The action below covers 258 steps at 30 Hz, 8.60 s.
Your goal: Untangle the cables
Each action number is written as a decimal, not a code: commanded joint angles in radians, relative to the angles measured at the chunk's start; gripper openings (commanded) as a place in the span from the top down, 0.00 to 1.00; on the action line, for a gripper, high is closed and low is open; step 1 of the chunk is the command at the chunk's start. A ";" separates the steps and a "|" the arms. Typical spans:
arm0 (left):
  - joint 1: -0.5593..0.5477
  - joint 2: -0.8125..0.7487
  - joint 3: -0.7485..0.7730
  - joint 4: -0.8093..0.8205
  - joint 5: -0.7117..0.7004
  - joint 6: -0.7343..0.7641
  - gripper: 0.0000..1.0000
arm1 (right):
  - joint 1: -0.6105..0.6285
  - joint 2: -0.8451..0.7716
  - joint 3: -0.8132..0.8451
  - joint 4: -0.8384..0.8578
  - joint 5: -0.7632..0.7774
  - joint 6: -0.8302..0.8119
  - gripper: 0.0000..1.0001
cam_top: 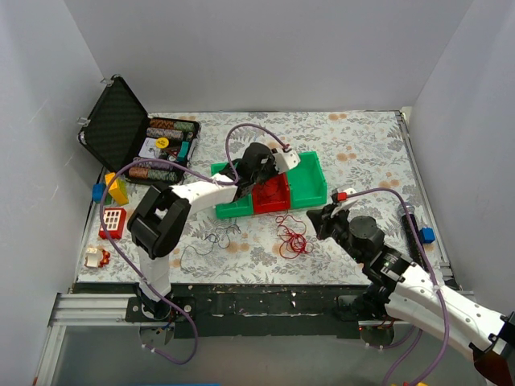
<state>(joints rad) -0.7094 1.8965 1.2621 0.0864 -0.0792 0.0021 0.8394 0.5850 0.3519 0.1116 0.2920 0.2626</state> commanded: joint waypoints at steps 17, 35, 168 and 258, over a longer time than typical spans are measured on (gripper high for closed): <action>0.376 -0.493 0.151 -0.401 0.220 -0.453 0.02 | 0.110 0.855 0.551 0.189 -0.764 -0.224 0.13; 0.538 -0.582 0.010 -0.292 0.364 -0.554 0.02 | 0.207 1.394 1.009 -0.018 -0.889 -0.575 0.14; 0.547 -0.703 -0.072 -0.220 0.331 -0.445 0.08 | -0.151 1.345 0.979 -0.019 -0.111 -0.207 0.99; 0.159 -0.792 -0.165 -0.339 1.177 -0.579 0.02 | 0.001 0.392 0.555 -0.086 -1.024 -0.154 0.99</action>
<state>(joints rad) -0.5240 1.1057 1.0893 -0.2527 1.0126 -0.5476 0.8383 0.9569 0.8497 -0.0948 -0.6575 0.0830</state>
